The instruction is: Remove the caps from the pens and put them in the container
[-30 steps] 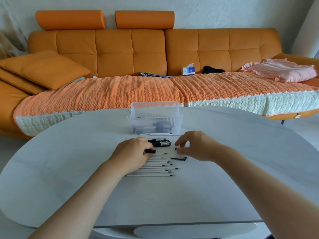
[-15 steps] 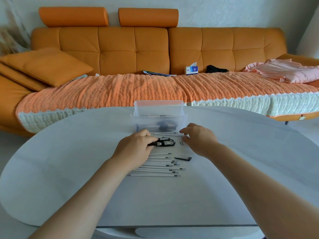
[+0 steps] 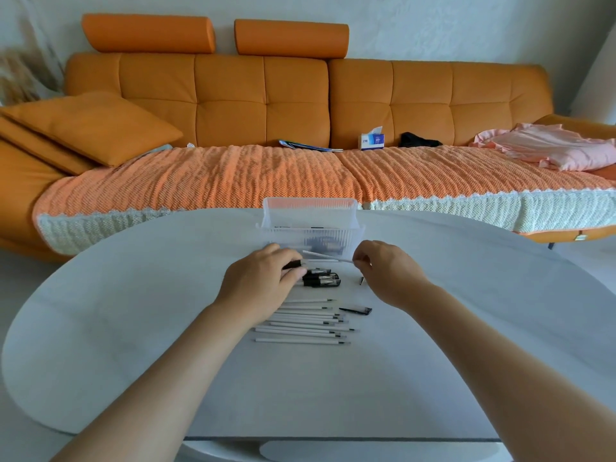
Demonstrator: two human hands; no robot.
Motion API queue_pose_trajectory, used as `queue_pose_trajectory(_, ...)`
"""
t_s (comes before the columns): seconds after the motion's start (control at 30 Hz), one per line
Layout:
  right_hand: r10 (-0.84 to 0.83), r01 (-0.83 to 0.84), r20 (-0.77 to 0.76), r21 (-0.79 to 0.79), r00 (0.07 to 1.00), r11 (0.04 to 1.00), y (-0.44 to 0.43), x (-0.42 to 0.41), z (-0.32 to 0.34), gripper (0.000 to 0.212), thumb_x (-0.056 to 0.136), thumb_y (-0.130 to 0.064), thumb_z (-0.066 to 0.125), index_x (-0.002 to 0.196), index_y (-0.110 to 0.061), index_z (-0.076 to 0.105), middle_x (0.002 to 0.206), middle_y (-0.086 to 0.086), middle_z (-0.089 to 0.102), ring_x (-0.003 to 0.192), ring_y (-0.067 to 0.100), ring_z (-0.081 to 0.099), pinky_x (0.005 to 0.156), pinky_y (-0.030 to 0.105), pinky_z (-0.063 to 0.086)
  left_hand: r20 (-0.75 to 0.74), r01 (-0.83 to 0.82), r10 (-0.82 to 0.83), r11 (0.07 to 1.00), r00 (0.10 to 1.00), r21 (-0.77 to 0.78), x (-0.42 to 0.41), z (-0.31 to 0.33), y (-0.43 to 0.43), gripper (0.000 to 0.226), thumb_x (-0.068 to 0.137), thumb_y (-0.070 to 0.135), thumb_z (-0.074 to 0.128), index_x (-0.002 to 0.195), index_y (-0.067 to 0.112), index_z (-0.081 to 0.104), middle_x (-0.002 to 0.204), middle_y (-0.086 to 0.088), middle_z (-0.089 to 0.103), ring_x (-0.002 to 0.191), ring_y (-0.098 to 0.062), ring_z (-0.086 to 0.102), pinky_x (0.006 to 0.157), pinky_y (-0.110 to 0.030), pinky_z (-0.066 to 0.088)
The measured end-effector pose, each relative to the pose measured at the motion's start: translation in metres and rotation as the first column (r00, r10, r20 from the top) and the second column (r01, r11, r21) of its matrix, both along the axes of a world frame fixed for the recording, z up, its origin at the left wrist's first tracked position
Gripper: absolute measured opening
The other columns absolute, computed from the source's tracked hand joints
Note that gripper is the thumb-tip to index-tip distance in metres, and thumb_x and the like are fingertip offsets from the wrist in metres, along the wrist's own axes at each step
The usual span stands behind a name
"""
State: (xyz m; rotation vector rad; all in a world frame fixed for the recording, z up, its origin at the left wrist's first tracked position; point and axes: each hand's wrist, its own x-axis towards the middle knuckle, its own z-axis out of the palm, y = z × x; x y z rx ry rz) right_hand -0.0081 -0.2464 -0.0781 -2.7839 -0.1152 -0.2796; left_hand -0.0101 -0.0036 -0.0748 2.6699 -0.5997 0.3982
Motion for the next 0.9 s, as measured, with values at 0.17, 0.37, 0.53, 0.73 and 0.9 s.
queue_pose_trajectory(0.17,0.084,-0.09,0.064,0.096,0.994,0.991,0.003,-0.014,0.009,0.013,0.103,-0.023,0.044,0.1,-0.021,0.058,0.089,-0.005,0.062,0.078,0.015,0.059,0.071,0.037,0.052,0.046,-0.063,0.064,0.998,0.997,-0.015,-0.003,0.005,0.001,0.029,0.097,0.055,0.036,0.105,0.036,0.057,0.096,0.015,0.061,0.085,-0.011,0.06,0.066,-0.031,0.05)
queue_pose_trajectory(0.37,0.122,-0.128,0.066,0.097,0.99,0.987,0.0,-0.024,0.012,0.013,0.103,-0.023,0.046,0.1,-0.022,0.058,0.089,-0.005,0.064,0.074,0.003,0.056,0.063,0.022,0.045,0.008,-0.058,0.058,0.998,0.998,0.003,-0.004,0.002,0.002,0.018,0.101,0.044,0.038,0.093,0.035,0.051,0.082,0.015,0.057,0.077,-0.011,0.055,0.058,-0.027,0.042)
queue_pose_trajectory(0.53,0.118,-0.123,0.054,0.098,0.992,0.988,-0.002,-0.024,0.011,0.013,0.102,-0.022,0.047,0.101,-0.021,0.06,0.092,-0.005,0.064,0.077,0.006,0.056,0.064,0.02,0.043,0.009,-0.044,0.044,0.999,0.999,-0.01,-0.004,0.001,0.001,0.014,0.1,0.043,0.042,0.101,0.036,0.054,0.094,0.016,0.063,0.082,-0.011,0.059,0.064,-0.029,0.048)
queue_pose_trajectory(0.73,0.129,-0.134,0.062,0.084,0.99,0.987,-0.003,-0.021,0.011,0.012,0.101,-0.022,0.05,0.101,-0.021,0.062,0.095,-0.004,0.065,0.083,0.015,0.059,0.074,0.033,0.052,-0.019,-0.029,0.029,1.0,0.999,-0.009,-0.005,0.002,-0.001,0.017,0.101,0.041,0.04,0.11,0.039,0.055,0.097,0.016,0.065,0.085,-0.013,0.06,0.066,-0.028,0.046)
queue_pose_trajectory(0.9,0.135,-0.141,0.072,0.086,0.988,0.986,-0.004,-0.019,0.01,0.011,0.101,-0.021,0.051,0.101,-0.02,0.062,0.096,-0.004,0.064,0.083,0.015,0.059,0.073,0.032,0.052,-0.039,-0.013,0.013,1.0,0.999,0.009,-0.006,0.003,-0.001,0.022,0.103,0.04,0.033,0.111,0.037,0.053,0.091,0.015,0.062,0.08,-0.014,0.058,0.065,-0.028,0.045)
